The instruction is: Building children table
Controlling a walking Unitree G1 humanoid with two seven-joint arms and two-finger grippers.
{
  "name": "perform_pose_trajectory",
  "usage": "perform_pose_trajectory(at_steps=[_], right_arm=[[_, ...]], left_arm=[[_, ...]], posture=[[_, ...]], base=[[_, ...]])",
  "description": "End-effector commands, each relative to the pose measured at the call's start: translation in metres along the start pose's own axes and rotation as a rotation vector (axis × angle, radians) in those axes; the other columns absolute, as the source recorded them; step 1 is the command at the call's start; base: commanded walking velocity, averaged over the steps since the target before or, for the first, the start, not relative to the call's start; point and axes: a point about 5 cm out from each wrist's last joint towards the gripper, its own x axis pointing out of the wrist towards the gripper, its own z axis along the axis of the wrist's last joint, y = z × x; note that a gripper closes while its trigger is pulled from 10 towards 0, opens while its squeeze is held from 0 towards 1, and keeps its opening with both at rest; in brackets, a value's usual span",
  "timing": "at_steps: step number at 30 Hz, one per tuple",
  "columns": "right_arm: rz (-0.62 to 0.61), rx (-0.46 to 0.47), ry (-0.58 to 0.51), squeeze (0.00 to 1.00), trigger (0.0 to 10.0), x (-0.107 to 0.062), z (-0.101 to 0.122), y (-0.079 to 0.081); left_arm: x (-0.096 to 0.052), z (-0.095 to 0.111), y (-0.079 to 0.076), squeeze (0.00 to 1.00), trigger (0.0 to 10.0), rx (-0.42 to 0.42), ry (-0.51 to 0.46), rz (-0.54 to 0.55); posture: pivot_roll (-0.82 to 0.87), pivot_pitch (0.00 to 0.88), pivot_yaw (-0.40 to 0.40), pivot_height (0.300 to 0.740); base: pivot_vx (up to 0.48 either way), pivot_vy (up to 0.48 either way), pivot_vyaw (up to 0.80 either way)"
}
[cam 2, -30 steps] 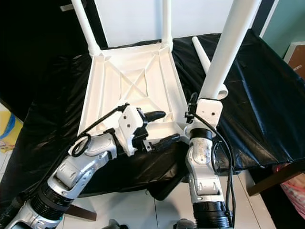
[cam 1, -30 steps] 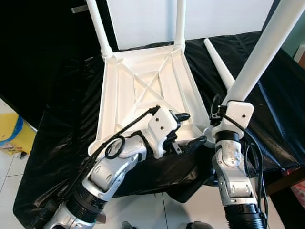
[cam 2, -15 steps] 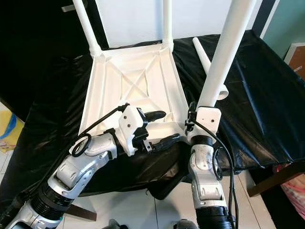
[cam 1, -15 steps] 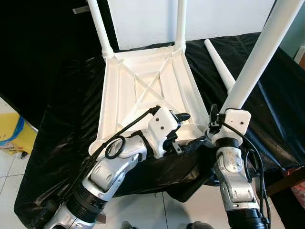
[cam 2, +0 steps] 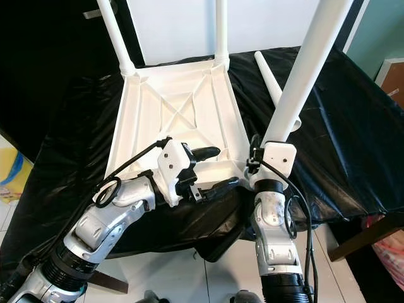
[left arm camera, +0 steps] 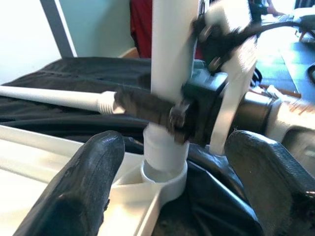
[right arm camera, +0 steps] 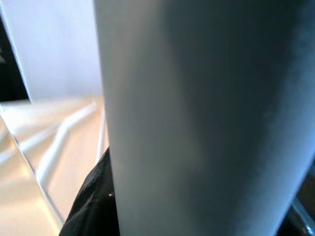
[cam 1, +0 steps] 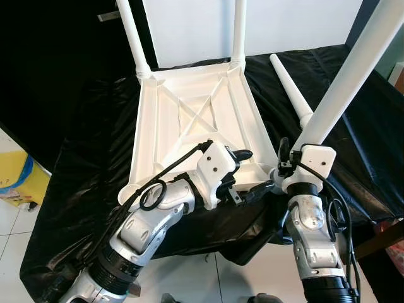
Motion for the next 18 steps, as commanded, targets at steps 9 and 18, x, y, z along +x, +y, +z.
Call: perform_pose_trajectory(at_steps=[9,18], right_arm=[[0.11,-0.032,-0.017,0.0,10.0,0.006,0.01,0.001],[0.249,-0.069,0.078,0.0,10.0,0.009,-0.007,-0.001]], left_arm=[[-0.001,0.028,0.025,1.0,10.0,-0.051,-0.111,-0.028],[0.009,0.042,0.012,0.0,10.0,-0.008,-0.165,-0.121]], posture=[[-0.08,0.076,0.051,0.74],[-0.09,0.062,0.042,0.74]], base=[[0.0,0.0,0.0],[0.0,0.0,0.0]])
